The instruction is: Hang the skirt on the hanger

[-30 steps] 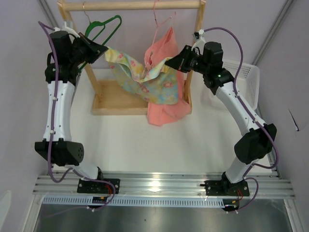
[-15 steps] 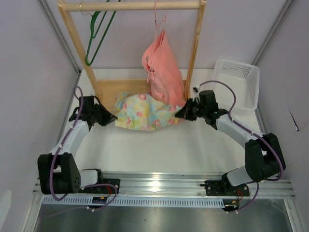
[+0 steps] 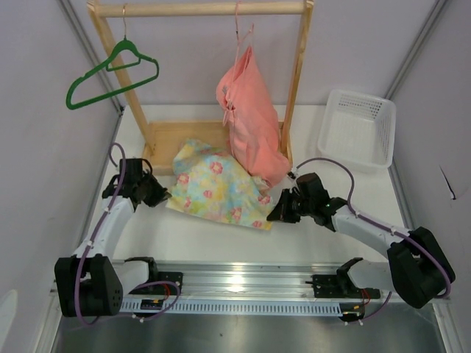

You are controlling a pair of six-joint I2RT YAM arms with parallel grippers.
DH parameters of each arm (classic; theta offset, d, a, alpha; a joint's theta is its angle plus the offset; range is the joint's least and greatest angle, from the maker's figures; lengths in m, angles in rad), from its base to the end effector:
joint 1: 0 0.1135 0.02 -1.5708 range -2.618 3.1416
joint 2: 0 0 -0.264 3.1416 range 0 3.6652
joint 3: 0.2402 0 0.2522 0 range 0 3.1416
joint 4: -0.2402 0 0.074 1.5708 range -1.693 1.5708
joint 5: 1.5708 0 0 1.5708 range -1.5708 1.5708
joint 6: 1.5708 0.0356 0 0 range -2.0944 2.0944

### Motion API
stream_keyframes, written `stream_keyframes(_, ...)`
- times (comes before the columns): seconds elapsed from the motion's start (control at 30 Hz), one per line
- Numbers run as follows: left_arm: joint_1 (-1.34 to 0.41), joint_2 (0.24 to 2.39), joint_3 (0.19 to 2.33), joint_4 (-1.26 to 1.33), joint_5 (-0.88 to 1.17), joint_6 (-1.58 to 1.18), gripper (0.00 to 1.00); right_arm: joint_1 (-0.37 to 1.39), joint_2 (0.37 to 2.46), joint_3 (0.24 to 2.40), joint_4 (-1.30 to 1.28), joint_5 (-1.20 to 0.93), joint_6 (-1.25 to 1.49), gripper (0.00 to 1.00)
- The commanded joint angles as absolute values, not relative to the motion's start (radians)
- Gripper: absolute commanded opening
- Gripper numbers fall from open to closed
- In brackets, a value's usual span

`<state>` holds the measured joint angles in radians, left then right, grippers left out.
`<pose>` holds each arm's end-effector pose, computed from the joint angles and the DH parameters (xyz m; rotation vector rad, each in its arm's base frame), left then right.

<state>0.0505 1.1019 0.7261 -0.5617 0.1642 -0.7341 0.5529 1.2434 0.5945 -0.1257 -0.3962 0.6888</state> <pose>0.2152 0.0050 0.2270 -0.9139 2.3893 -0.4791 0.1995 0.1392 0.1885 -0.0411 2.5301 1.0286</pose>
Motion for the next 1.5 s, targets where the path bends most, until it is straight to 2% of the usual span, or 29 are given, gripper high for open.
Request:
stream_keyframes(0.0, 0.058, 1.117, 0.748, -0.641, 0.084, -0.681, 0.02, 0.574, 1.206, 0.568, -0.155, -0.374, 0.71, 0.01)
stream_keyframes(0.1, 0.058, 1.135, 0.749, -0.65, 0.078, -0.675, 0.07, 0.589, 1.219, 0.557, -0.179, -0.384, 0.71, 0.04)
stream_keyframes(0.27, 0.06, 1.149, 0.741, -0.65, 0.083, -0.695, 0.08, 0.656, 1.262, 0.56, -0.166, -0.429, 0.709, 0.16)
stream_keyframes(0.4, 0.06, 1.135, 0.73, -0.641, 0.089, -0.704, 0.18, 0.69, 1.304, 0.574, -0.152, -0.434, 0.701, 0.24)
stream_keyframes(0.43, 0.058, 1.132, 0.732, -0.641, 0.09, -0.703, 0.22, 0.695, 1.315, 0.575, -0.135, -0.443, 0.703, 0.29)
stream_keyframes(0.47, 0.06, 1.129, 0.733, -0.643, 0.092, -0.7, 0.35, 0.706, 1.331, 0.578, -0.132, -0.445, 0.704, 0.33)
stream_keyframes(0.5, 0.06, 1.12, 0.736, -0.649, 0.086, -0.696, 0.39, 0.712, 1.336, 0.581, -0.13, -0.437, 0.703, 0.36)
stream_keyframes(0.53, 0.058, 1.112, 0.741, -0.647, 0.084, -0.693, 0.42, 0.715, 1.339, 0.589, -0.129, -0.433, 0.703, 0.44)
stream_keyframes(0.57, 0.06, 1.102, 0.745, -0.641, 0.086, -0.683, 0.5, 0.718, 1.338, 0.592, -0.129, -0.428, 0.704, 0.48)
stream_keyframes(0.6, 0.06, 1.073, 0.762, -0.646, 0.071, -0.672, 0.57, 0.718, 1.33, 0.603, -0.144, -0.405, 0.704, 0.57)
stream_keyframes(0.73, 0.067, 1.039, 0.814, -0.656, 0.052, -0.628, 0.65, 0.713, 1.293, 0.652, -0.211, -0.365, 0.689, 0.64)
stream_keyframes(0.93, 0.068, 0.965, 0.884, -0.637, 0.03, -0.551, 0.69, 0.667, 1.194, 0.729, -0.311, -0.351, 0.661, 0.77)
stream_keyframes(1.07, 0.067, 0.931, 0.939, -0.623, 0.016, -0.538, 0.71, 0.632, 1.126, 0.785, -0.368, -0.348, 0.652, 0.81)
stream_keyframes(1.3, 0.068, 0.888, 1.074, -0.578, 0.006, -0.569, 0.71, 0.551, 1.065, 0.897, -0.448, -0.377, 0.603, 0.82)
stream_keyframes(1.47, 0.067, 0.853, 1.176, -0.458, 0.012, -0.511, 0.73, 0.511, 1.051, 0.934, -0.443, -0.417, 0.592, 0.82)
